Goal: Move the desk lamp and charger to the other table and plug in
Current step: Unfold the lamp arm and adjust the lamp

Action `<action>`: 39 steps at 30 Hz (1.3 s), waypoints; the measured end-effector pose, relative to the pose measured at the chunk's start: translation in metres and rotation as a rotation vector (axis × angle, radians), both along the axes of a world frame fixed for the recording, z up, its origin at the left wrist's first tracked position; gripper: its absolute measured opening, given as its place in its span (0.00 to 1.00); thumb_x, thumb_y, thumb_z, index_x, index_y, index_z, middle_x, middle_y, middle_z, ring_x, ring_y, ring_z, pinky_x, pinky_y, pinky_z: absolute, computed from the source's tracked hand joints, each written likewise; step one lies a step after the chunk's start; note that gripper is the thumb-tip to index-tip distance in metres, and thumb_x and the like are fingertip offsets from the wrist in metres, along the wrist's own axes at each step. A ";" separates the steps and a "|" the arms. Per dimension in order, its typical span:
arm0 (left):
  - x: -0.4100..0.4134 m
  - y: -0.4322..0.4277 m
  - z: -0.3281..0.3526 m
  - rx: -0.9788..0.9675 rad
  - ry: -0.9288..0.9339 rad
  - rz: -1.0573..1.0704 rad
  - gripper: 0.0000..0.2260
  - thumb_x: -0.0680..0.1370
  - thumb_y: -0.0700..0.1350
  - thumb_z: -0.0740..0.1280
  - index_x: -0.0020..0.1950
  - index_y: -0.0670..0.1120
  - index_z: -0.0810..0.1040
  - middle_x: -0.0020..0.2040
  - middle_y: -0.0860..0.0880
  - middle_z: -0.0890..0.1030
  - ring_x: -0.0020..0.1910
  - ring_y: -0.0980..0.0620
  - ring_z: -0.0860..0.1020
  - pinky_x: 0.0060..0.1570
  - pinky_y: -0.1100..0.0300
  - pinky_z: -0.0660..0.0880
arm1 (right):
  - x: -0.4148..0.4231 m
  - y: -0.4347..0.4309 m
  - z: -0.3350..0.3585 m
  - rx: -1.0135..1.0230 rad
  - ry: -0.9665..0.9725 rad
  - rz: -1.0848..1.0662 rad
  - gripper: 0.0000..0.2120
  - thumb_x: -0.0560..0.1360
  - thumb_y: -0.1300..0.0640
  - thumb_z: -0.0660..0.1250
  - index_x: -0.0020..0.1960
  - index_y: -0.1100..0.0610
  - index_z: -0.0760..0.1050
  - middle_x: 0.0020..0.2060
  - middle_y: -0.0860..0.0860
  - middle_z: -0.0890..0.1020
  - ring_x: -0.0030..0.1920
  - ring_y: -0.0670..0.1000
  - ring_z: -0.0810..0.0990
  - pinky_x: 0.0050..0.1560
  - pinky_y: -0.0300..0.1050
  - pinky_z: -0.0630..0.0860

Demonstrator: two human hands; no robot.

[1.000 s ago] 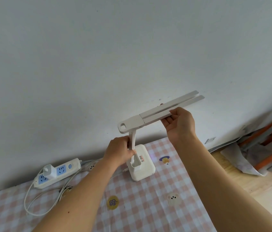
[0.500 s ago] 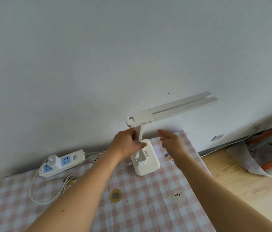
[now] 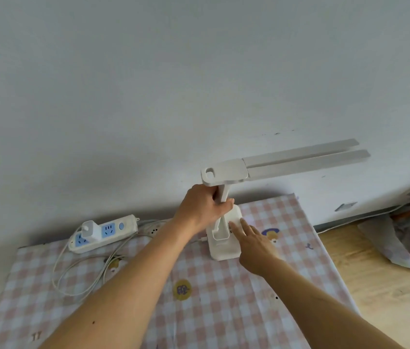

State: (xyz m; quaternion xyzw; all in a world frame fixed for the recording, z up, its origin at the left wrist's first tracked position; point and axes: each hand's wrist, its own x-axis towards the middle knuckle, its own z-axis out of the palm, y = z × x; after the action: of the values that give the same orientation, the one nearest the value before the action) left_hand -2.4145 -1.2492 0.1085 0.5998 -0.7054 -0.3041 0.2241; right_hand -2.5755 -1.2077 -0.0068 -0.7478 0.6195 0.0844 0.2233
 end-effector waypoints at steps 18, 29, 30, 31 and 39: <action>0.010 0.004 -0.003 0.010 0.122 0.027 0.11 0.72 0.46 0.71 0.40 0.39 0.77 0.38 0.42 0.81 0.40 0.43 0.79 0.47 0.47 0.76 | 0.011 -0.016 -0.004 0.039 0.146 0.062 0.37 0.78 0.56 0.60 0.77 0.45 0.40 0.78 0.51 0.43 0.78 0.57 0.46 0.75 0.62 0.48; 0.019 0.000 -0.002 0.106 0.176 -0.013 0.06 0.71 0.45 0.71 0.37 0.46 0.76 0.38 0.46 0.81 0.42 0.46 0.80 0.50 0.46 0.76 | 0.016 -0.011 -0.006 0.025 0.077 -0.007 0.37 0.77 0.57 0.61 0.77 0.46 0.42 0.78 0.51 0.43 0.75 0.56 0.60 0.74 0.57 0.57; 0.021 -0.002 -0.001 0.108 0.180 -0.021 0.06 0.71 0.45 0.71 0.36 0.49 0.76 0.38 0.48 0.81 0.43 0.47 0.80 0.51 0.47 0.76 | 0.017 -0.011 -0.007 0.019 0.066 -0.014 0.37 0.78 0.56 0.60 0.77 0.45 0.42 0.78 0.51 0.43 0.74 0.56 0.62 0.74 0.56 0.58; 0.022 -0.002 0.000 0.110 0.183 -0.026 0.06 0.71 0.44 0.71 0.36 0.50 0.76 0.39 0.48 0.81 0.43 0.47 0.80 0.51 0.47 0.77 | 0.017 -0.010 -0.008 0.012 0.058 -0.021 0.36 0.78 0.56 0.60 0.77 0.45 0.42 0.78 0.51 0.43 0.73 0.56 0.64 0.72 0.55 0.60; 0.022 -0.003 -0.006 0.062 0.173 -0.020 0.09 0.70 0.49 0.74 0.38 0.46 0.79 0.39 0.48 0.83 0.43 0.48 0.81 0.50 0.47 0.77 | 0.011 -0.004 -0.011 -0.073 -0.029 -0.060 0.33 0.79 0.53 0.58 0.78 0.49 0.44 0.79 0.50 0.48 0.76 0.53 0.57 0.75 0.54 0.56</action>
State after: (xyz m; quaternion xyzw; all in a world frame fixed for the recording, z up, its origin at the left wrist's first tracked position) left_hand -2.3921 -1.2522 0.1021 0.5707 -0.6797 -0.3788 0.2623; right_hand -2.5647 -1.2118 -0.0179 -0.7376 0.6411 0.0442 0.2071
